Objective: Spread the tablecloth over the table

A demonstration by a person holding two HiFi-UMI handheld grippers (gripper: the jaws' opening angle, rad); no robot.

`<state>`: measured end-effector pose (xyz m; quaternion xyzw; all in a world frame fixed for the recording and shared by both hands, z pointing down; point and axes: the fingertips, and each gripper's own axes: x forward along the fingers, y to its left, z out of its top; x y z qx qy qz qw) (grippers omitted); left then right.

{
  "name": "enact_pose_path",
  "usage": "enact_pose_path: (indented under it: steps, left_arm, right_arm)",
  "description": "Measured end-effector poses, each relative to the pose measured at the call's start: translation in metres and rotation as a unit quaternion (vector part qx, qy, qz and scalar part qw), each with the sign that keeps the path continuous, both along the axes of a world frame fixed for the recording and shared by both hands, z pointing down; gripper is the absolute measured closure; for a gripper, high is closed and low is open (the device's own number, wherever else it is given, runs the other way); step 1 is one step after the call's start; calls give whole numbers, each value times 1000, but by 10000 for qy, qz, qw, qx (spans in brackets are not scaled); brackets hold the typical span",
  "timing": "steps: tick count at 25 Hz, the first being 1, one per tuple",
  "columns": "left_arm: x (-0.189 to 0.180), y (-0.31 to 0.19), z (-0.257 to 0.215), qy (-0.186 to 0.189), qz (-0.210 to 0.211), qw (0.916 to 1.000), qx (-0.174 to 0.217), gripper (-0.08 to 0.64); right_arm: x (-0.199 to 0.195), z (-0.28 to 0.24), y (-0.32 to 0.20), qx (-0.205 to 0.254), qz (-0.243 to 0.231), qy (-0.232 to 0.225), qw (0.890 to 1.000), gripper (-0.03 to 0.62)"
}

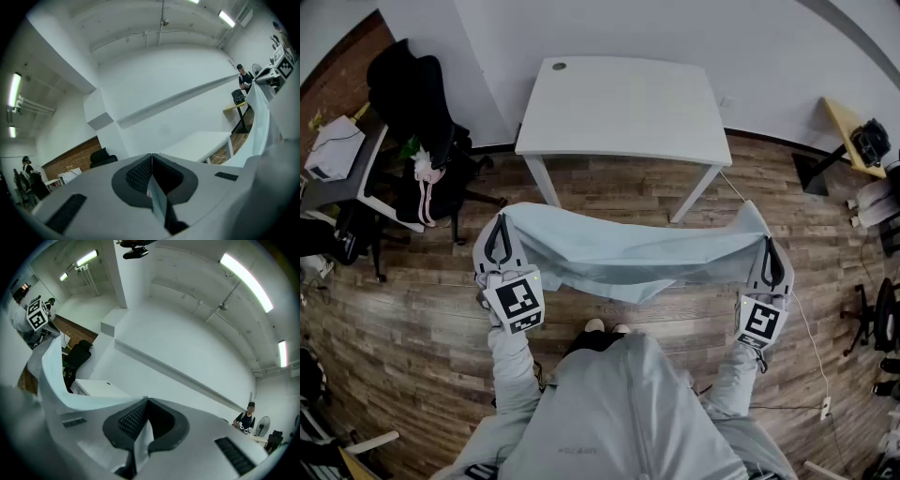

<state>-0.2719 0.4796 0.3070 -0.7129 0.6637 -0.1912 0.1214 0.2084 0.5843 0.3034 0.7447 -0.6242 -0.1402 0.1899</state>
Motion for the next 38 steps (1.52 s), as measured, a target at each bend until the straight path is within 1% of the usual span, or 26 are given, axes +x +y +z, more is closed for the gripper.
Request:
enact_pose_path:
  steps: [3,7,16,24,31,38]
  left_arm:
    - [5,-4,-2,5,8,10000,13,535]
    - [13,-8,-11,-41,6,10000,91,535]
    - [38,-9,-26,-83,-101,9993,341,535]
    - [46,-26,-24,-40,-143,9994,318,535]
    - [55,-70,-25,35,-121,9991,396,535]
    - [63,-154,-33,150,20,9988,462,535]
  right_arm:
    - [4,-2,-3,47,-8,-40,10000,571]
    - [12,-9,-10,106,-58,22,9999,571]
    - [35,-28,-32,419,-339,157,9984,571]
    - [43,-28,-53,557,-353,41,9978,571]
    - [58,-28,-89,623,-255,33,9977,571]
    - [65,-33,-153,637,-23,26,9980,571]
